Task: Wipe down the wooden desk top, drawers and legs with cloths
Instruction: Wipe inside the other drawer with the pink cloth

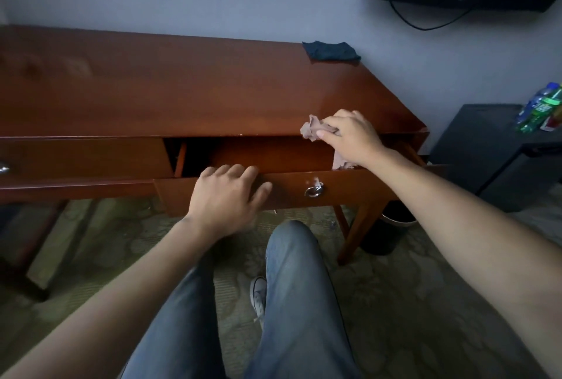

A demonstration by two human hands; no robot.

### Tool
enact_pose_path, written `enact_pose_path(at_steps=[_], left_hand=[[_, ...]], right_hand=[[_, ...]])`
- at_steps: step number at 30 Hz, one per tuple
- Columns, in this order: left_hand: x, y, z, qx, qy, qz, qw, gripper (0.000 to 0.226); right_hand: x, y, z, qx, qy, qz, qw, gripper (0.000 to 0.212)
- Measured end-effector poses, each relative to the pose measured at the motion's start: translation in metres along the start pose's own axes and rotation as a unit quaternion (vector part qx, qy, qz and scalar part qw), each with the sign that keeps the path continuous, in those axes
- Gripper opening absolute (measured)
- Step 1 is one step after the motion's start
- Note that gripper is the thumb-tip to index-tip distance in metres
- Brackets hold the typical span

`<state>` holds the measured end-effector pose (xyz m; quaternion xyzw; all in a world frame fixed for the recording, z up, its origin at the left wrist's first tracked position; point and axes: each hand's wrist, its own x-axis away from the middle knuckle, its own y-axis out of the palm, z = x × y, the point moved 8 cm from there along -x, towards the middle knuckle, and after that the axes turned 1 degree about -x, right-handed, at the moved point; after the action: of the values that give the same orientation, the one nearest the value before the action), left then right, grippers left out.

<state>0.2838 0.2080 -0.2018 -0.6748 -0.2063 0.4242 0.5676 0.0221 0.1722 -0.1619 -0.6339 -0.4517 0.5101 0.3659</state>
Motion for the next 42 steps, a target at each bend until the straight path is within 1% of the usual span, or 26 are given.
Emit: enact_pose_path(at_steps=[3, 5, 7, 11, 13, 16, 19, 23, 25, 27, 29, 30, 31, 32, 33, 34, 35, 36, 38, 40, 42], left_hand=[[0.007, -0.010, 0.005, 0.000, 0.037, 0.012, 0.999, 0.061], [0.017, -0.020, 0.007, -0.012, 0.063, 0.019, 0.998, 0.059], [0.032, -0.026, 0.012, -0.002, 0.089, 0.015, 0.996, 0.057], [0.066, -0.042, 0.024, 0.062, 0.120, -0.026, 0.990, 0.055], [0.085, -0.050, 0.031, 0.096, 0.132, -0.047, 0.985, 0.053], [0.105, -0.050, 0.040, 0.153, 0.148, -0.112, 0.971, 0.052], [0.120, -0.058, 0.052, 0.199, 0.183, -0.151, 0.951, 0.048], [0.144, -0.067, 0.067, 0.248, 0.229, -0.206, 0.918, 0.038], [0.148, -0.068, 0.066, 0.261, 0.229, -0.231, 0.909, 0.035], [0.145, -0.064, 0.061, 0.290, 0.220, -0.272, 0.891, 0.029], [0.136, -0.050, 0.047, 0.343, 0.169, -0.327, 0.865, 0.023], [0.129, -0.043, 0.035, 0.356, 0.149, -0.320, 0.865, 0.022], [0.120, -0.037, 0.020, 0.333, 0.135, -0.288, 0.887, 0.022], [0.110, -0.031, 0.004, 0.263, 0.136, -0.232, 0.926, 0.024], [0.102, -0.024, -0.011, 0.172, 0.149, -0.173, 0.958, 0.026], [0.096, -0.016, -0.024, 0.103, 0.149, -0.141, 0.973, 0.029], [0.093, -0.010, -0.035, 0.071, 0.138, -0.127, 0.980, 0.033], [0.091, -0.006, -0.044, 0.062, 0.120, -0.123, 0.983, 0.038], [0.087, 0.000, -0.058, 0.070, 0.067, -0.122, 0.988, 0.054], [0.086, 0.007, -0.066, 0.123, 0.018, -0.121, 0.985, 0.068], [0.091, 0.005, -0.066, 0.199, -0.018, -0.089, 0.976, 0.072]], right_hand=[[0.022, -0.002, -0.028, -0.065, -0.042, -0.031, 0.997, 0.027], [0.039, 0.002, -0.047, -0.078, -0.064, -0.052, 0.994, 0.025], [0.051, 0.009, -0.061, -0.080, -0.068, -0.064, 0.992, 0.024], [0.065, 0.026, -0.082, -0.077, -0.073, -0.101, 0.989, 0.019], [0.071, 0.034, -0.091, -0.065, -0.088, -0.128, 0.986, 0.020], [0.083, 0.045, -0.101, -0.041, -0.111, -0.155, 0.981, 0.023], [0.094, 0.056, -0.114, -0.034, -0.132, -0.163, 0.977, 0.022], [0.100, 0.065, -0.125, -0.034, -0.146, -0.139, 0.979, 0.022], [0.100, 0.067, -0.126, -0.065, -0.153, -0.091, 0.982, 0.021], [0.104, 0.070, -0.127, -0.104, -0.173, -0.031, 0.979, 0.018], [0.113, 0.077, -0.129, -0.134, -0.200, -0.009, 0.971, 0.013], [0.118, 0.082, -0.131, -0.146, -0.212, -0.017, 0.966, 0.017], [0.123, 0.088, -0.134, -0.157, -0.223, -0.034, 0.962, 0.026], [0.128, 0.092, -0.136, -0.166, -0.231, -0.051, 0.957, 0.034], [0.131, 0.093, -0.138, -0.173, -0.234, -0.060, 0.955, 0.038], [0.133, 0.092, -0.140, -0.176, -0.233, -0.063, 0.954, 0.039], [0.135, 0.091, -0.143, -0.170, -0.230, -0.071, 0.956, 0.039], [0.138, 0.092, -0.146, -0.156, -0.228, -0.091, 0.957, 0.043], [0.151, 0.095, -0.158, -0.129, -0.237, -0.157, 0.950, 0.056], [0.169, 0.096, -0.176, -0.113, -0.301, -0.201, 0.925, 0.063], [0.172, 0.102, -0.182, -0.087, -0.358, -0.218, 0.904, 0.063]])
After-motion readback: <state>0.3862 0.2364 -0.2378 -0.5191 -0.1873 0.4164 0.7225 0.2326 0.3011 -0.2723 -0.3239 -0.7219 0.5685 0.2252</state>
